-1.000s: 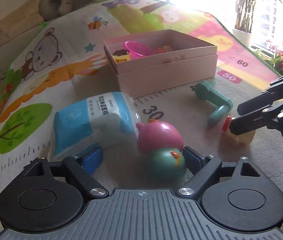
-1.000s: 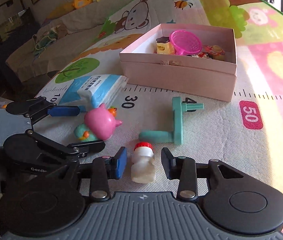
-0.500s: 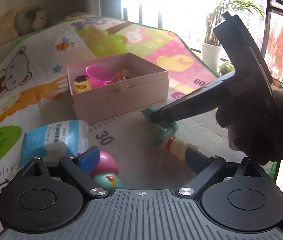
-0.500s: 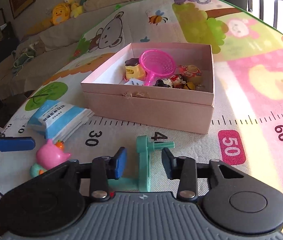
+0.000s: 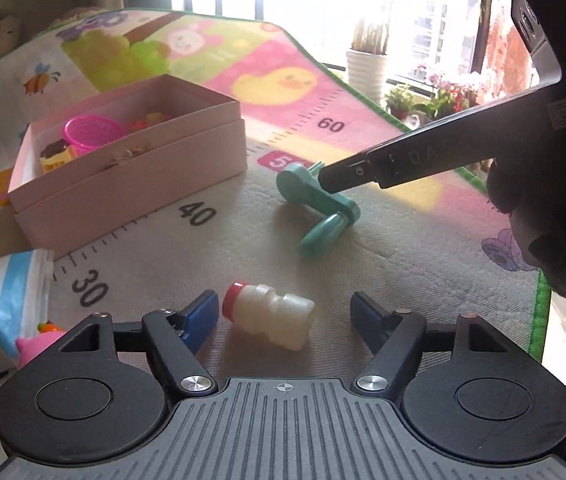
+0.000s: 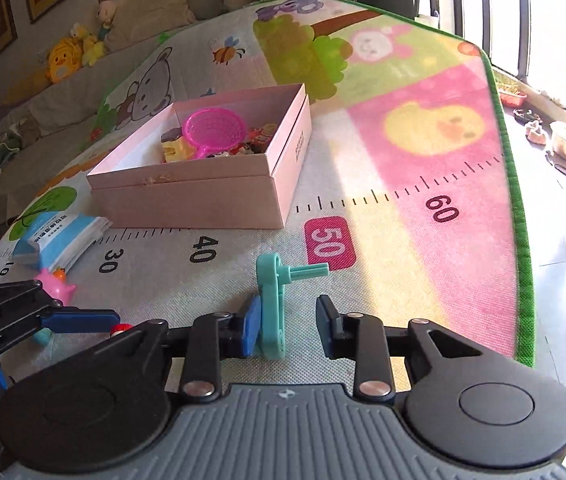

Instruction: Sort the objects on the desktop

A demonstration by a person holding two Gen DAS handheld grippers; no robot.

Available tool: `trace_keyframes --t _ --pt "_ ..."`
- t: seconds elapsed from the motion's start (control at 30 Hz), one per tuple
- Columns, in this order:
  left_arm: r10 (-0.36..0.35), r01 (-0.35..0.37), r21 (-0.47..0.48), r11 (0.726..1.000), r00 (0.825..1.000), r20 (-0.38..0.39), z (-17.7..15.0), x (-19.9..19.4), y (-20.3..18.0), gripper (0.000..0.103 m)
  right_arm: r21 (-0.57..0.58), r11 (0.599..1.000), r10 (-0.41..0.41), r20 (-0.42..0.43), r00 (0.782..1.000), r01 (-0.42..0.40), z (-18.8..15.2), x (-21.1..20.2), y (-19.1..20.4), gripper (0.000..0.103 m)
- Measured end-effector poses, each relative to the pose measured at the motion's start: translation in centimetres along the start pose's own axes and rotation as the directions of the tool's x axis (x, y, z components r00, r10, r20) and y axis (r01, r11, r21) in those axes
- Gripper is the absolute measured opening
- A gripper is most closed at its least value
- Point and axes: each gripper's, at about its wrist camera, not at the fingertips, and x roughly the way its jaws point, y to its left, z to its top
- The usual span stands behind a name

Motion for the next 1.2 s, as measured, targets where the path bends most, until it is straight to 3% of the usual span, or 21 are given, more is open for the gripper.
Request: trace_keyframes --t 0.07,0.17,0.3,0.43,0.6,0.73,0.87,1.0,1.13,1.2 --pt "-0.012 0.012 0.008 1.0 1.0 0.006 -0.1 -0.1 -0.2 0.062 -0.07 0.997 -0.006 0.04 0.999 0.009 0.3 -0.6 0.0 0.071" --pt "0.001 -0.001 -0.001 1.0 1.0 0.006 -0.3 -0.5 -0.1 0.053 -0.234 0.972 -0.004 0.058 0.998 0.018 0.8 -0.4 0.7 0.085" --pt "0.062 -0.062 -0.048 0.997 0.998 0.004 -0.9 -1.2 1.0 0.053 -0.327 0.943 0.07 0.02 0.997 -0.059 1.7 0.7 0.7 0.086" --pt "0.129 -0.129 -0.093 0.987 0.992 -0.006 -1.5 -2.0 2.3 0.053 -0.273 0.951 0.14 -0.033 0.99 -0.144 2.4 2.5 0.2 0.087" --pt "0.174 -0.175 -0.143 0.974 0.985 -0.019 -1.8 -2.9 4.0 0.053 -0.191 0.965 0.166 -0.088 0.982 -0.18 2.7 4.8 -0.3 0.087" --pt "0.176 -0.174 -0.16 0.972 0.984 -0.003 -2.1 -3.9 4.2 0.067 -0.126 0.962 0.224 -0.13 0.966 -0.24 1.7 3.9 -0.1 0.089" --pt "0.169 -0.166 -0.172 0.971 0.986 0.003 -2.3 -4.1 4.3 0.075 -0.205 0.931 0.275 -0.144 0.951 -0.301 -0.2 1.3 1.8 0.092" --pt "0.173 -0.169 -0.186 0.968 0.985 0.002 -2.3 -4.0 4.6 0.077 -0.338 0.912 0.208 -0.107 0.972 -0.232 -1.2 -0.8 3.6 0.098" --pt "0.17 -0.166 -0.197 0.966 0.985 0.003 -2.5 -4.0 4.7 0.083 -0.25 0.945 0.181 -0.133 0.974 -0.21 -1.3 0.1 3.6 0.099" --pt "0.169 -0.166 -0.194 0.967 0.986 -0.001 -2.6 -4.0 4.7 0.083 -0.281 0.941 0.161 -0.126 0.979 -0.191 -1.8 0.7 4.1 0.098"
